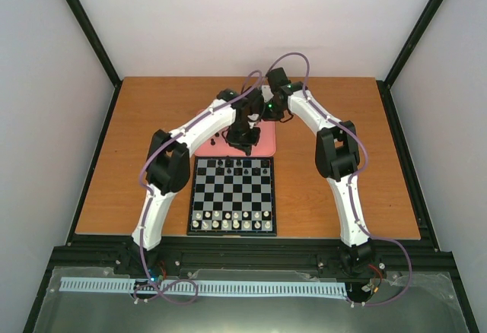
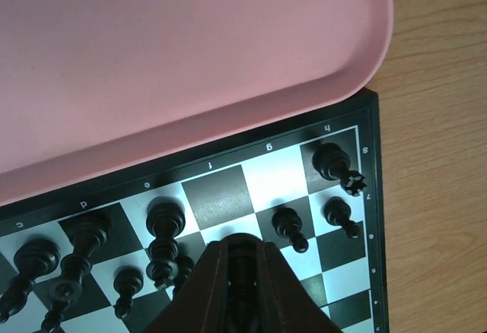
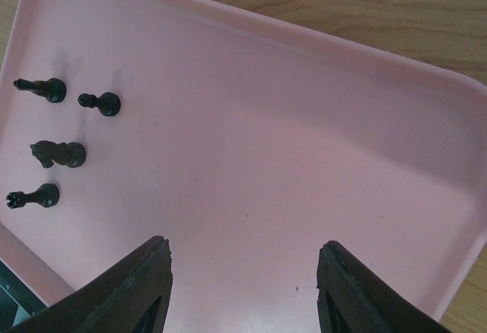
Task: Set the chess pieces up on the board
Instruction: Place the chess piece on the chessboard.
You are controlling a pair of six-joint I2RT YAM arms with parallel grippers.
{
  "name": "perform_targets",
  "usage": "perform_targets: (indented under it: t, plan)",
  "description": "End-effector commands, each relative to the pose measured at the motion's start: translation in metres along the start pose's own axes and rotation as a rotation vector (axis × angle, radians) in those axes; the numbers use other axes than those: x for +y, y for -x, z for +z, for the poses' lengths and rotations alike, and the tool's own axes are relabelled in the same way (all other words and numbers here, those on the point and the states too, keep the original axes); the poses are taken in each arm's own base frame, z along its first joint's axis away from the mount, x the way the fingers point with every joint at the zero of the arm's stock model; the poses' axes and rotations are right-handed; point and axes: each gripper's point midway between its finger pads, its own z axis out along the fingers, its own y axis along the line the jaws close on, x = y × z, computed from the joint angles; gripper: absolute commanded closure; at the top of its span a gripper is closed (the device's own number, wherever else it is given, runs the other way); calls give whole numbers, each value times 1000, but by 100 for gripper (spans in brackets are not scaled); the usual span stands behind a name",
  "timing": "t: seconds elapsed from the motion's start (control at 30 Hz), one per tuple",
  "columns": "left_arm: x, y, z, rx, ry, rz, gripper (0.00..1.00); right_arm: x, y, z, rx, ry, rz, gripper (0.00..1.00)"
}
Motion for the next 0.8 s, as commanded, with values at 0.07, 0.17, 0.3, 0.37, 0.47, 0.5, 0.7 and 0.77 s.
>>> perform_targets:
  t: [0.07,0.17,0.3,0.37,0.47,0.5,0.7,0.77]
  plan:
    - [-3,-10,16,50,-4,36,99,3,8,-13,-32,-3,-22,47]
    - [-6,-15,23,66,1,51,99,3,8,-13,-30,-5,-23,47]
    - [-7,-18,31,76,25,71,99,4,8,-14,-33,-6,-24,47]
    - [-6,-17,34,75,28,69,99,3,8,-14,-30,-6,-24,47]
    - [-3,-19,38,82,39,63,99,3,7,-13,-29,-6,-24,47]
    - [-3,-19,40,84,39,62,99,3,7,-13,-29,-6,-24,47]
    - [4,-18,46,74,70,50,99,4,8,-15,-31,-4,-27,47]
    - [4,-16,46,63,74,47,99,4,7,-14,-29,-5,-26,47]
